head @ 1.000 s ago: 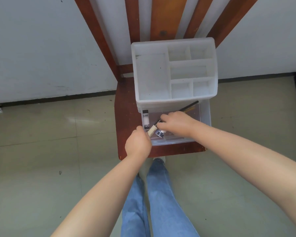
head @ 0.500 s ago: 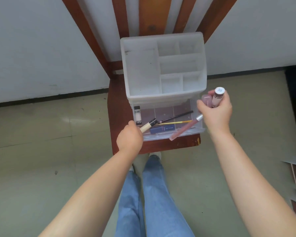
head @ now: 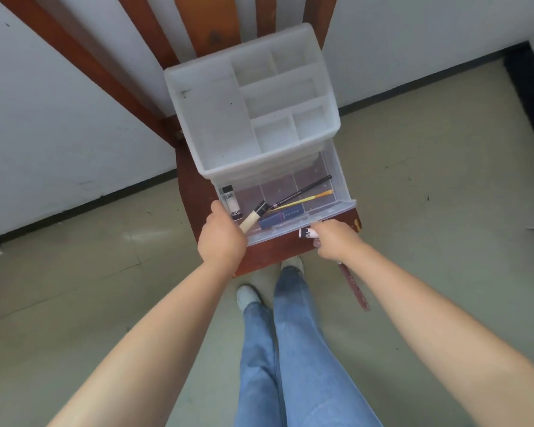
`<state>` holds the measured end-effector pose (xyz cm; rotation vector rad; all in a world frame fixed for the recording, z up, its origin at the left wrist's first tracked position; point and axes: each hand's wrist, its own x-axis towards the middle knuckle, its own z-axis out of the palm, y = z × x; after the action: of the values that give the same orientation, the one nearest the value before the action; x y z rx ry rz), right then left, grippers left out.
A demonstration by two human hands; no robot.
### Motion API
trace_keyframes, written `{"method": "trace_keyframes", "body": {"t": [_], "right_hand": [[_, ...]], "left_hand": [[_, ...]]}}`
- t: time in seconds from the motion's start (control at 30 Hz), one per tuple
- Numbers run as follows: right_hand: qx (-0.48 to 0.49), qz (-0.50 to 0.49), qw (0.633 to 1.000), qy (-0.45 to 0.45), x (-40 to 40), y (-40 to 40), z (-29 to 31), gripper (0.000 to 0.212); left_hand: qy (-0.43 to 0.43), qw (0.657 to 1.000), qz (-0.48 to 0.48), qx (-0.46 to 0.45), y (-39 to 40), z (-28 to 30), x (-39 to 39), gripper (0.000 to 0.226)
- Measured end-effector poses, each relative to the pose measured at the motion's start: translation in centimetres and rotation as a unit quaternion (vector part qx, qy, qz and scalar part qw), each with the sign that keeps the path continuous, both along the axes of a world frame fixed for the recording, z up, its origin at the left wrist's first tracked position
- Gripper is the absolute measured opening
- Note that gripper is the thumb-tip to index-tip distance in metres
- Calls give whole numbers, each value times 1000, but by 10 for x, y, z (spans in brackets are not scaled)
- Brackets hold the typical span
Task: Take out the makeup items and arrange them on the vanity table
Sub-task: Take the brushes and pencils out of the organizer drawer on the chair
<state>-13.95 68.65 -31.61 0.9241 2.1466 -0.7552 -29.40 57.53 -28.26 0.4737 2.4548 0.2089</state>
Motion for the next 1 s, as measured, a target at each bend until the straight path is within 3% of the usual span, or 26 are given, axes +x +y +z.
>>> {"method": "trace_keyframes", "body": {"t": [0.07,0.13,0.27,0.43,0.6,0.73,0.9,1.0], "right_hand": [[7,13,1000,-12,-5,7,0,14],[12,46,998,-31,-4,11,0,17],[23,86,995,-49,-1,15,0,18],[45,83,995,-28,1,12,-4,21],[58,78,995,6,4,11,-7,21],[82,65,994,43,6,16,-11,26],[84,86,991,62,7,25,-15,32],[85,89,990,62,8,25,-16,32]], "left_hand": [[47,995,-24,81,2,3,7,43],[34,987,-82,131,7,4,17,47],[-49,995,-18,79,29,-5,26,44],[-58,996,46,56,47,-20,25,46],[-52,991,-106,55,42,-34,11,56],[-112,975,-184,53,43,-39,2,58],[-163,970,-173,44,49,-42,1,57],[-161,967,-195,30,51,-44,0,41]]}}
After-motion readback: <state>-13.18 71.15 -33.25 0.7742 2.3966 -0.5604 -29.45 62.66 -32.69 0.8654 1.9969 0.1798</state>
